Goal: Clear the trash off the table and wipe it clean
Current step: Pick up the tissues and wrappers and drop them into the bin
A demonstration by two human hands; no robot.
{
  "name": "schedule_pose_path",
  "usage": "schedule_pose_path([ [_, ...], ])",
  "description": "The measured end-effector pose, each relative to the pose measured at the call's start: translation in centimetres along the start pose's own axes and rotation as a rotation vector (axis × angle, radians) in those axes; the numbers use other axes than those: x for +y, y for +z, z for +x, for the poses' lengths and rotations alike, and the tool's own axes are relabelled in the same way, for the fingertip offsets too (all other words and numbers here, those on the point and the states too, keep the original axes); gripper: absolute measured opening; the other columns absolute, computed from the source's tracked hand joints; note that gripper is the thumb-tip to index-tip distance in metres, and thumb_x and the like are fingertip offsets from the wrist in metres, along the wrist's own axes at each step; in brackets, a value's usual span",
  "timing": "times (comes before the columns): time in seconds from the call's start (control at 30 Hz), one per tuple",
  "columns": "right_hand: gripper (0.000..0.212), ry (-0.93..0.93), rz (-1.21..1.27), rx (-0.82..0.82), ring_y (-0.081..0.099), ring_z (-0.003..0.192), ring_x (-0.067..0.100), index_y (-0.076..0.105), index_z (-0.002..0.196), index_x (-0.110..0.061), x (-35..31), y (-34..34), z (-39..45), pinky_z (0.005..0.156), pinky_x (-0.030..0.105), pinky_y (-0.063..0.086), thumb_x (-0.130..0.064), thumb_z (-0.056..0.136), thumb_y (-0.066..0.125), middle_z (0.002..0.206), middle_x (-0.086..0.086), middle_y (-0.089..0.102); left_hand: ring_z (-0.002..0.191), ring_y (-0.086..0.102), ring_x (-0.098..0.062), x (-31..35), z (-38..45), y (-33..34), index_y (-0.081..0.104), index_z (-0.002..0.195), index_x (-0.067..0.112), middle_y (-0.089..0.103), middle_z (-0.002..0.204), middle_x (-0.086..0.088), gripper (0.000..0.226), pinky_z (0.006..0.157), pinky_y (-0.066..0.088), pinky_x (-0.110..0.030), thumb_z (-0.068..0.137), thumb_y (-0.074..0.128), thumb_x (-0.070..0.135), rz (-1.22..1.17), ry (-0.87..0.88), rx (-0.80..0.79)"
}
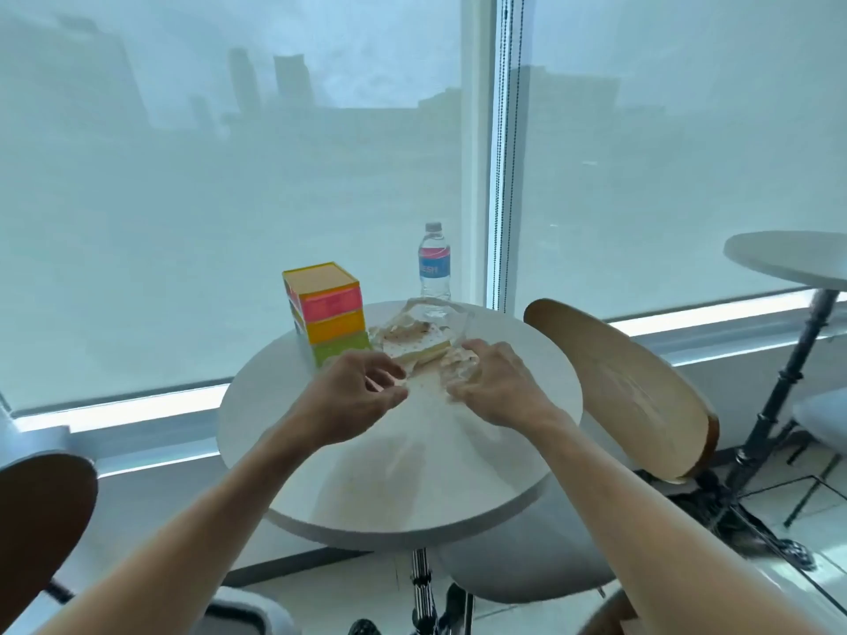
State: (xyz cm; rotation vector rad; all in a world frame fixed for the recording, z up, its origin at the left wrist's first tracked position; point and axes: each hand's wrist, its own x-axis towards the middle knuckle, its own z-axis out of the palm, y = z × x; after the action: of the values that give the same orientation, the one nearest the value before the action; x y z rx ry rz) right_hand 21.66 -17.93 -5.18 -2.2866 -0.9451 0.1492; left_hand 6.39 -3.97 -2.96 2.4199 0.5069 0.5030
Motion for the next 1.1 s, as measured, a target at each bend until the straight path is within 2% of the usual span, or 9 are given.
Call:
schedule_pose_path([
  [0.13,0.06,0.047,-0.122,0.029,0.042,0.126,0.035,0.039,0.147,-0.026,-0.1,1.8,1.8,0.106,0.042,0.039,-0.042,0.092,0.056,0.13,0.015,0.048,0.088,0.063,-0.014,-3.6,2.3,-0.9,0.068,0.114,0.025,0.066,0.102,0.005,0.029,0.087,0.054,-0.035,0.084,0.071,0.028,0.111,-0.082,0.076],
  [0.27,0.036,0.03,-0.095,0.073,0.057,0.114,0.03,0.064,0.123,-0.025,-0.1,2.4,2.6,0.098,0.04,0.047,-0.033,0.089,0.062,0.116,0.009,0.064,0.107,0.058,-0.026,-5.9,4.1,-1.0,0.06,0.128,0.025,0.061,0.125,-0.006,0.047,0.096,0.049,-0.041,0.082,0.071,0.026,0.156,-0.113,0.07],
  [0.4,0.023,-0.034,0.023,0.155,0.065,0.097,0.017,0.074,0.096,-0.024,-0.9,2.3,2.6,0.084,0.026,0.048,-0.011,0.087,0.057,0.099,-0.004,0.072,0.119,0.053,-0.028,-6.9,5.7,-0.6,0.053,0.137,0.026,0.054,0.136,-0.009,0.052,0.101,0.045,-0.039,0.087,0.068,0.027,0.162,-0.082,-0.002],
  [0.5,0.021,-0.068,0.12,0.244,0.062,0.087,0.011,0.074,0.095,-0.024,-1.7,1.7,2.0,0.077,0.021,0.044,-0.012,0.088,0.059,0.08,-0.016,0.064,0.131,0.047,-0.023,-7.4,6.9,-0.2,0.053,0.138,0.027,0.05,0.144,-0.001,0.049,0.11,0.037,-0.037,0.091,0.064,0.03,0.181,-0.037,-0.065],
  [0.57,0.018,-0.102,0.183,0.296,0.061,0.084,0.008,0.074,0.096,-0.025,-1.9,1.2,1.4,0.074,0.015,0.047,-0.014,0.088,0.063,0.077,-0.021,0.062,0.125,0.054,-0.019,-7.9,7.5,0.3,0.062,0.13,0.025,0.06,0.135,0.001,0.037,0.107,0.04,-0.034,0.092,0.061,0.027,0.174,-0.011,-0.069],
  [0.67,0.012,-0.143,0.264,0.317,0.059,0.078,-0.004,0.074,0.095,-0.028,-1.8,0.1,-0.1,0.066,0.001,0.039,-0.019,0.088,0.07,0.076,-0.026,0.062,0.097,0.065,-0.02,-8.3,7.7,0.8,0.075,0.101,0.016,0.073,0.104,-0.002,0.017,0.086,0.051,-0.034,0.089,0.063,0.018,0.143,0.005,0.029],
  [0.77,0.007,-0.13,0.341,0.332,0.062,0.081,-0.002,0.073,0.092,-0.029,-0.9,-0.9,-1.8,0.073,0.012,0.046,-0.024,0.087,0.072,0.079,-0.021,0.067,0.082,0.064,-0.025,-8.0,7.6,0.9,0.074,0.083,0.007,0.072,0.082,-0.006,0.011,0.07,0.048,-0.032,0.087,0.065,0.012,0.098,0.03,0.14],
  [0.9,0.006,-0.08,0.388,0.339,0.063,0.08,-0.003,0.073,0.09,-0.029,1.3,-1.9,-4.1,0.073,0.016,0.048,-0.025,0.086,0.074,0.077,-0.021,0.069,0.063,0.052,-0.001,-5.6,6.4,0.8,0.074,0.083,0.018,0.065,0.071,0.009,0.008,0.061,0.04,-0.018,0.089,0.069,0.019,-0.024,0.091,0.226],
  [1.1,0.006,0.028,0.449,0.305,0.05,0.059,0.002,0.068,0.082,-0.024,5.3,-2.7,-7.8,0.06,0.023,0.04,-0.019,0.081,0.07,0.057,-0.023,0.057,0.074,0.062,-0.01,0.9,1.8,2.5,0.077,0.09,0.025,0.074,0.082,0.004,0.006,0.068,0.047,-0.018,0.088,0.071,0.023,-0.284,0.175,0.13],
])
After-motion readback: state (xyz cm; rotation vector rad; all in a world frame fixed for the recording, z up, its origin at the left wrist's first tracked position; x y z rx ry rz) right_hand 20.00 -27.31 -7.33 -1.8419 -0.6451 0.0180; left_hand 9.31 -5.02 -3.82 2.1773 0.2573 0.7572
